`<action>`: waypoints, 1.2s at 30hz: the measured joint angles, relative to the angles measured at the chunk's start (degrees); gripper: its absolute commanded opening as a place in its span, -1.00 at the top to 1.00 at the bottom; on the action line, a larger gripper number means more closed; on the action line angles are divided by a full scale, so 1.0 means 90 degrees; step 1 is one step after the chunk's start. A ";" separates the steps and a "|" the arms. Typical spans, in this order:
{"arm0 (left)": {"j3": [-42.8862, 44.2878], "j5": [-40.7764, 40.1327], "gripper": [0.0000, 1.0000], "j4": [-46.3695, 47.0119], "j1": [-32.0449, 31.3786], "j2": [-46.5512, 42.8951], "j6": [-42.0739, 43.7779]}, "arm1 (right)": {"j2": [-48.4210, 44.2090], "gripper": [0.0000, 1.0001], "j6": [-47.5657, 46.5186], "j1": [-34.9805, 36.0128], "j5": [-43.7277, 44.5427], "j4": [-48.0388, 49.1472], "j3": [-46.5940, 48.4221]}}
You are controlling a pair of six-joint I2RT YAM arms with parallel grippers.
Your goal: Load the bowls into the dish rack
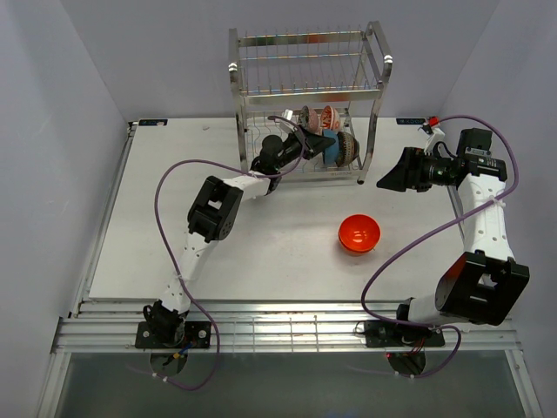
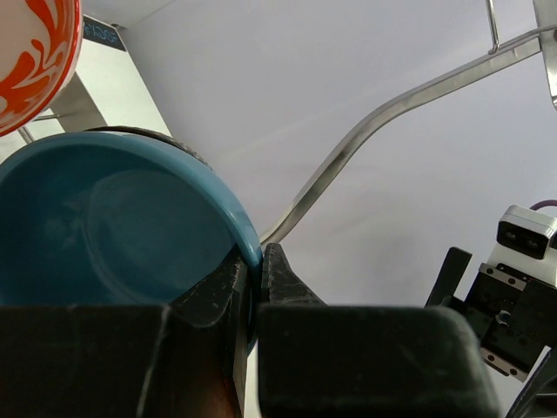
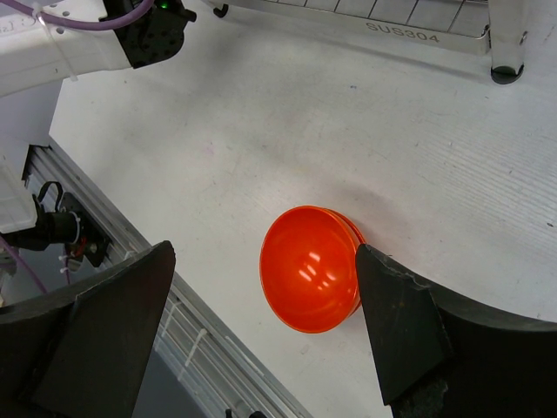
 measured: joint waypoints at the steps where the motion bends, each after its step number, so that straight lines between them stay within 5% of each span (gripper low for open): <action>1: 0.0000 0.0005 1.00 -0.0034 0.0010 0.0000 0.0012 | 0.0000 -0.80 0.0000 0.0000 -0.0005 0.0000 0.0000; 19: -0.0024 -0.0041 0.87 -0.0243 0.0061 0.0000 0.0291 | 0.0000 -0.80 -0.0005 0.0000 -0.0015 -0.0002 0.0000; 25: -0.0049 -0.0080 0.46 -0.0299 0.0073 0.0000 0.0342 | 0.0000 -0.80 -0.0024 0.0000 -0.0015 -0.0005 0.0000; 36: -0.0192 -0.0129 0.21 -0.0413 0.0078 -0.0007 0.0498 | 0.0000 -0.80 -0.0083 0.0000 -0.0036 -0.0005 0.0000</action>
